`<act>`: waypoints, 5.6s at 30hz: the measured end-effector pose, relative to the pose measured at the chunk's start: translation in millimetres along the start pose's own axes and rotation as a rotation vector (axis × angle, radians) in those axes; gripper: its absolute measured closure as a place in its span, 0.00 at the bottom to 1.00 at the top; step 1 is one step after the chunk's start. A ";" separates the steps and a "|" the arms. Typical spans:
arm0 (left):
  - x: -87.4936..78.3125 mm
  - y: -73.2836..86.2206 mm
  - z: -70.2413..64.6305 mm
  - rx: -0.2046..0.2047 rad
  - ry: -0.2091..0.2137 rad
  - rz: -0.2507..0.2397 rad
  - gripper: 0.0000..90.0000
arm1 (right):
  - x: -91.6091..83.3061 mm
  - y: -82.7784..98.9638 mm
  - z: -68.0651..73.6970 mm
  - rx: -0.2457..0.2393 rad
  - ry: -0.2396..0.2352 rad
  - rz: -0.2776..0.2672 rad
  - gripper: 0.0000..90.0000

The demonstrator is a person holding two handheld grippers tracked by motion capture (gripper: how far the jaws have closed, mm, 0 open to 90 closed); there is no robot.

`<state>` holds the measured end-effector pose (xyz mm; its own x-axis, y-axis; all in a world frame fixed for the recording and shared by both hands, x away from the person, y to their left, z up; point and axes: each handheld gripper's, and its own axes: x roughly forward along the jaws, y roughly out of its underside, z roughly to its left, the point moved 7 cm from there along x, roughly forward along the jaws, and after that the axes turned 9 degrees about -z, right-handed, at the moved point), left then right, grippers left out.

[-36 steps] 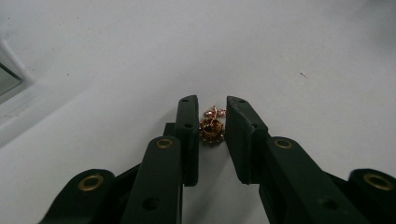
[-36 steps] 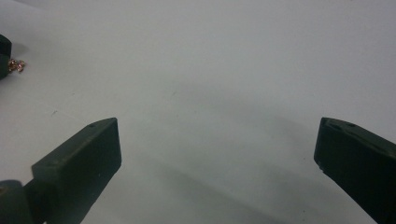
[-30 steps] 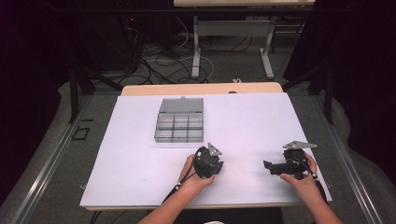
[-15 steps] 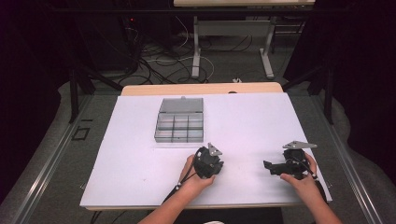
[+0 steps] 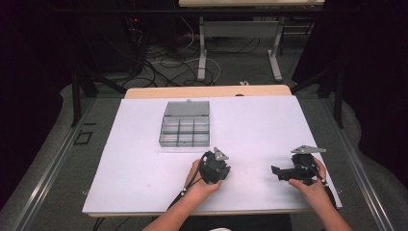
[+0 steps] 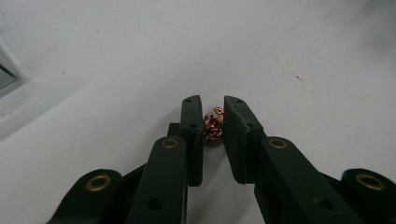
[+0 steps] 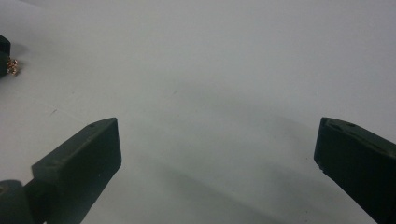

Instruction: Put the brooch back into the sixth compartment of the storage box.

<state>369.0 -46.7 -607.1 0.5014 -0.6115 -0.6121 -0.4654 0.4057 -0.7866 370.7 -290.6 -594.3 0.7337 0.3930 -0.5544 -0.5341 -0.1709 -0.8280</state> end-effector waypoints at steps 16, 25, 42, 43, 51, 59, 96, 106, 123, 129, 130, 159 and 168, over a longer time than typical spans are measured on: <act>-2.0 -1.6 3.3 -0.013 -0.005 -0.009 0.88 | -0.6 -0.3 -1.0 -0.001 0.001 -0.001 0.00; -4.0 -3.1 8.2 -0.030 -0.008 -0.021 0.88 | -0.3 -0.4 -1.1 0.003 0.003 -0.004 0.00; -10.1 -5.9 21.7 -0.073 -0.022 -0.042 0.88 | -0.3 -0.4 -1.6 -0.002 0.003 -0.006 0.00; -10.7 -6.0 22.6 -0.077 -0.028 -0.042 0.88 | 0.0 -0.4 -1.4 -0.002 -0.001 -0.006 0.00; -13.6 -5.9 30.4 -0.089 -0.042 -0.044 0.88 | 0.0 -0.2 -1.6 -0.001 0.000 -0.005 0.00; -16.9 -6.7 39.2 -0.106 -0.061 -0.055 0.88 | 0.0 -0.1 -1.8 -0.001 0.002 -0.004 0.00; -30.2 -12.2 68.7 -0.169 -0.116 -0.090 0.88 | 0.4 0.5 -1.4 0.000 0.003 -0.003 0.00; -31.5 -20.7 71.6 -0.177 -0.116 -0.099 0.88 | 0.7 0.6 -1.1 0.002 0.001 -0.003 0.00; -33.7 -35.8 76.5 -0.179 -0.113 -0.106 0.88 | 0.3 0.6 -1.2 0.001 0.000 -0.003 0.00; -34.9 -42.5 79.6 -0.194 -0.113 -0.110 0.88 | 0.3 0.4 -1.3 0.000 0.000 -0.003 0.00; -35.3 -42.9 79.2 -0.206 -0.110 -0.103 0.88 | 0.3 0.5 -1.4 0.000 0.001 -0.003 0.00; -28.1 -66.9 96.1 -0.233 -0.141 -0.104 0.88 | 0.4 0.5 -1.3 -0.001 0.002 -0.003 0.00; -24.4 -68.4 104.3 -0.265 -0.162 -0.112 0.88 | 0.8 0.9 -1.7 -0.002 0.001 -0.001 0.00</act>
<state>464.7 11.3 -546.8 0.6598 -0.5180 -0.5444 -0.5635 0.1382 -0.8145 371.6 -292.0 -595.6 0.7345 0.3925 -0.5536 -0.5326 -0.1723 -0.8287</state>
